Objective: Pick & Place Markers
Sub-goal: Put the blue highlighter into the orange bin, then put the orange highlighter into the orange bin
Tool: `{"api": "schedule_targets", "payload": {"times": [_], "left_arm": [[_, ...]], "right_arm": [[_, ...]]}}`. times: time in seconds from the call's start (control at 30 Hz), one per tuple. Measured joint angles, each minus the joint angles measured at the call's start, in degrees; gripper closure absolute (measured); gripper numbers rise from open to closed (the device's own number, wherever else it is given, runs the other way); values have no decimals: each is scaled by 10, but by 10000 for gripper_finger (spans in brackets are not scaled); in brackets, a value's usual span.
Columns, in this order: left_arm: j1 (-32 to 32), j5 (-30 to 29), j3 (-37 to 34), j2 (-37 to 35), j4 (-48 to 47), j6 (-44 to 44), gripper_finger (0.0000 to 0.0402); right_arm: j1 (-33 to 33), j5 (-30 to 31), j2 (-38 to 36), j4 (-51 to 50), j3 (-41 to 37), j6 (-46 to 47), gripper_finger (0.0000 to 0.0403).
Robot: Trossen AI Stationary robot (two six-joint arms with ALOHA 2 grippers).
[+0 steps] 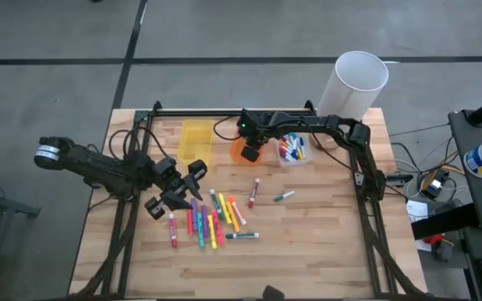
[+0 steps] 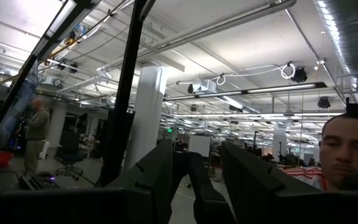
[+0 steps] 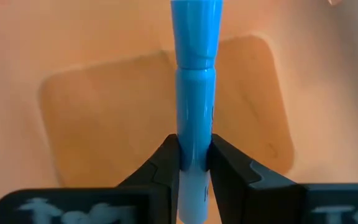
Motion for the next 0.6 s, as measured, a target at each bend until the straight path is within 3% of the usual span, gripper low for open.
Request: {"api": "schedule_targets", "payload": {"times": [0.37, 0.6], "left_arm": [[0, 1, 0, 0, -2, -6, 268], [0, 22, 0, 0, -4, -16, 268]], "right_arm": [[1, 11, -3, 2, 9, -16, 212], [11, 11, -4, -50, 72, -20, 188]]}}
